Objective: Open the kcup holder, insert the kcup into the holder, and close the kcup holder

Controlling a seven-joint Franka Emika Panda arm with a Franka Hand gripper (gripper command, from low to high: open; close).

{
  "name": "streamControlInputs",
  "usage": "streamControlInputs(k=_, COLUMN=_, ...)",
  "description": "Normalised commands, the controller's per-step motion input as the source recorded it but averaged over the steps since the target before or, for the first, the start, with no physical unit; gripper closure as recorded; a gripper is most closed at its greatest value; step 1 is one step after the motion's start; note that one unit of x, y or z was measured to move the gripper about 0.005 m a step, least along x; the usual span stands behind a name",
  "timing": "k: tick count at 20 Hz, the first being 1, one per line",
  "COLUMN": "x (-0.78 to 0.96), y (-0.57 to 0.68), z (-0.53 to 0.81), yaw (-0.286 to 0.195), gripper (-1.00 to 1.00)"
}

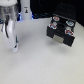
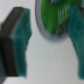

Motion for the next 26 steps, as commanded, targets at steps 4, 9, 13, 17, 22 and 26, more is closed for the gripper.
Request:
streamControlInputs(k=4, x=0.08, y=0.04, z=0.01, yaw=-0.014, gripper=-1.00)
streamControlInputs(k=9, x=0.02, y=-0.02, z=0.00, yaw=-0.011, gripper=1.00)
streamControlInputs(k=13, x=-0.25, y=-0.15, z=-0.06, yaw=-0.083, gripper=-1.00)
streamControlInputs(k=17, x=-0.04, y=-0.08, z=-0.09, yaw=-0.006, gripper=-1.00)
streamControlInputs(k=22, x=-0.07, y=-0.19, z=-0.20, yaw=-0.007, gripper=-1.00)
streamControlInputs(k=26, x=0.07, y=-0.06, z=-0.07, yaw=-0.001, gripper=-1.00)
